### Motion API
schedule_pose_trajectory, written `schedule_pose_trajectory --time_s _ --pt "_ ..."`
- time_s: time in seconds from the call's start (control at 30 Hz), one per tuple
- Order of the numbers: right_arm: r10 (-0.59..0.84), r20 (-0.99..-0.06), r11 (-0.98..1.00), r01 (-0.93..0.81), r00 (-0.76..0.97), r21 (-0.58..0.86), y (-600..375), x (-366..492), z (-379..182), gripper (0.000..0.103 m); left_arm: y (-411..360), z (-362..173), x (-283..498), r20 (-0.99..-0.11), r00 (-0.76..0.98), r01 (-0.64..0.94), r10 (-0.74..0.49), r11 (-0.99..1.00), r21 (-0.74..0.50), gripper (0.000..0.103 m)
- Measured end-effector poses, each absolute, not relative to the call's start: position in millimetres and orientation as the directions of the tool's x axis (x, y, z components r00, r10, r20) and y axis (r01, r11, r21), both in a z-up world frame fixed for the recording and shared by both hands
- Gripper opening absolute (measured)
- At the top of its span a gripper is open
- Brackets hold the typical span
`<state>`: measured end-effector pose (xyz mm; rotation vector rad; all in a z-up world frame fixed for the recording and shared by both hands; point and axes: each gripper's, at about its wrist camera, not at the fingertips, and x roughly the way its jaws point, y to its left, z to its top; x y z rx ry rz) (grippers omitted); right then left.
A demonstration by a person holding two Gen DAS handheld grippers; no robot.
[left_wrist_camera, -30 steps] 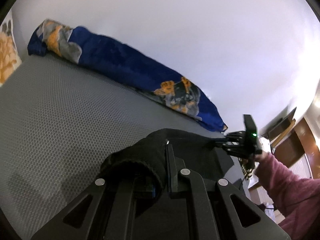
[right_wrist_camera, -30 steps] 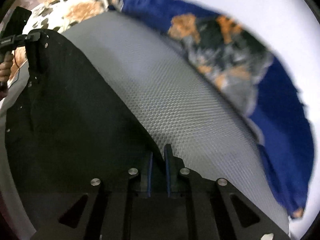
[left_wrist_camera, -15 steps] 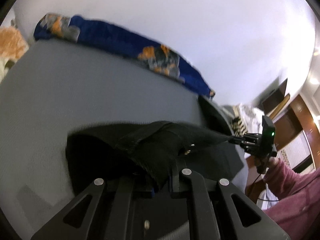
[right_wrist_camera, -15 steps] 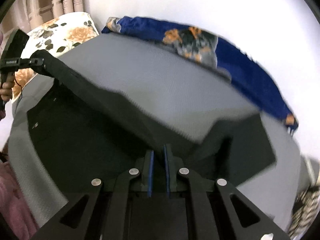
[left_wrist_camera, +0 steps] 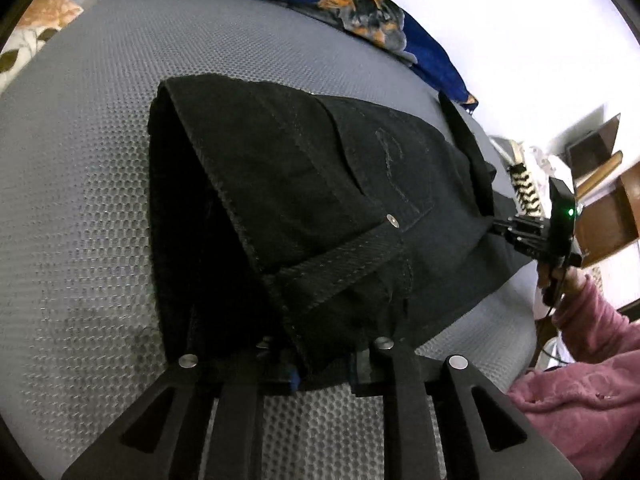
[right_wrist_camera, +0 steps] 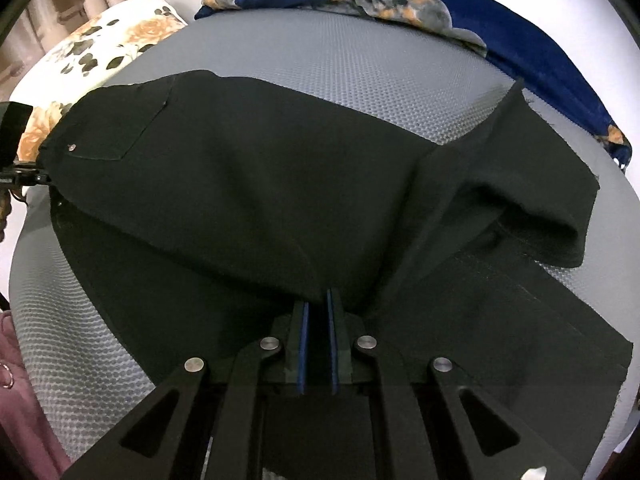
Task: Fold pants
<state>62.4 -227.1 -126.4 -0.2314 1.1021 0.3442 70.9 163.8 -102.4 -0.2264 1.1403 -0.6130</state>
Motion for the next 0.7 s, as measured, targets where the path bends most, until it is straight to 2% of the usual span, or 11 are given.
schedule_pose_trajectory --time_s 0.13,0.17,0.2,0.23,0.3,0.47,0.7 --pt "0.147 -0.897 0.921 -0.389 0.417 -0.030 -225 61 -127 0.006 166 -93 66 -0.814 0.258 0.321 -0.520 0.841 -0.435 0.031" --pt "0.147 -0.896 0.921 -0.388 0.419 -0.030 -225 61 -127 0.006 169 -90 62 -0.824 0.264 0.302 -0.502 0.854 -0.424 0.044" --pt "0.148 -0.894 0.922 -0.387 0.422 -0.030 -225 61 -127 0.006 172 -88 60 -0.833 0.267 0.283 -0.484 0.866 -0.412 0.064" --pt "0.149 -0.893 0.922 -0.386 0.424 -0.030 -225 61 -127 0.007 177 -84 54 -0.837 0.293 0.250 -0.463 0.882 -0.400 0.068" --pt "0.156 -0.890 0.923 -0.384 0.429 -0.023 -226 60 -128 0.007 185 -74 49 -0.819 0.315 0.199 -0.480 0.877 -0.438 0.068" --pt "0.165 -0.884 0.921 -0.389 0.437 -0.021 -227 60 -129 0.007 196 -75 44 -0.727 0.309 0.031 -0.613 0.771 -0.637 0.068" --pt "0.162 -0.876 0.917 -0.398 0.454 -0.037 -228 58 -126 0.007 191 -107 60 -0.665 0.343 -0.183 -0.663 0.647 -0.740 0.066"
